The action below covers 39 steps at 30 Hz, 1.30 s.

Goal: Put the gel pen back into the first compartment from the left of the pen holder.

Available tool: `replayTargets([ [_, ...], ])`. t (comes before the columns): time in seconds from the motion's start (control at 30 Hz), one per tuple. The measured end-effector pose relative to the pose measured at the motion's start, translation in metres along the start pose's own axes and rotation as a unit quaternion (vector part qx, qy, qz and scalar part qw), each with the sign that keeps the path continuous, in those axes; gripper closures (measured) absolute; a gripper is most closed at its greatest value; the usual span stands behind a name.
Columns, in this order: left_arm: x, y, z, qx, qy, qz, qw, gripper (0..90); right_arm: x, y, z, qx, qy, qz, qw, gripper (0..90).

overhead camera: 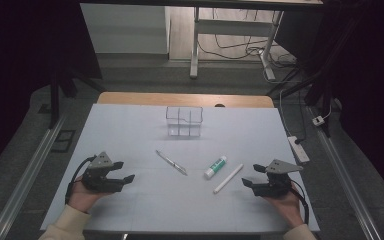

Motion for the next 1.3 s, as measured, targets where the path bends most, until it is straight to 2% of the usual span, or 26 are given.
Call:
replayTargets([
  [0.07, -0.001, 0.0, 0.0, 0.0, 0.0, 0.001, 1.0, 31.6, 0.0, 0.002, -0.002, 0.001, 0.002, 0.003, 1.0, 26.6],
  [0.23, 0.0, -0.001, 0.001, 0.002, 0.001, 0.0, 1.0, 31.3, 0.003, 0.01, -0.007, -0.014, -0.004, 0.007, 0.9999, 25.8],
  [0.33, 0.001, -0.001, 0.001, 0.001, 0.002, -0.001, 1.0, 30.9, 0.007, 0.015, -0.011, -0.019, -0.008, 0.019, 0.9996, 26.6],
  [0.4, 0.002, -0.001, 0.001, 0.0, 0.002, -0.001, 1.0, 30.6, 0.01, 0.02, -0.013, -0.021, -0.011, 0.013, 0.9996, 26.8],
  [0.47, 0.002, -0.001, 0.002, -0.001, 0.0, -0.001, 1.0, 30.6, 0.015, 0.027, -0.016, -0.016, -0.004, 0.016, 0.9997, 26.6],
  [0.73, 0.004, -0.002, 0.002, -0.001, -0.004, -0.002, 1.0, 30.4, 0.036, 0.05, -0.033, -0.018, 0.013, -0.005, 0.9997, 29.0],
  [1.1, 0.006, -0.003, 0.003, -0.002, -0.005, -0.003, 1.0, 30.3, 0.06, 0.073, -0.045, -0.01, 0.028, -0.016, 0.9994, 30.7],
  [1.3, 0.007, -0.003, 0.003, -0.001, -0.005, -0.003, 1.0, 30.3, 0.074, 0.085, -0.055, -0.015, 0.041, -0.026, 0.9987, 30.9],
])
Point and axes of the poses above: each handheld gripper's, and its own axes: x roughly forward along the jaws, y roughly out of its top, z roughly to its right, the point moved 3 cm from there along x, roughly forward along the jaws, and after that the axes turned 5 degrees about -y, right-handed, at the moved point
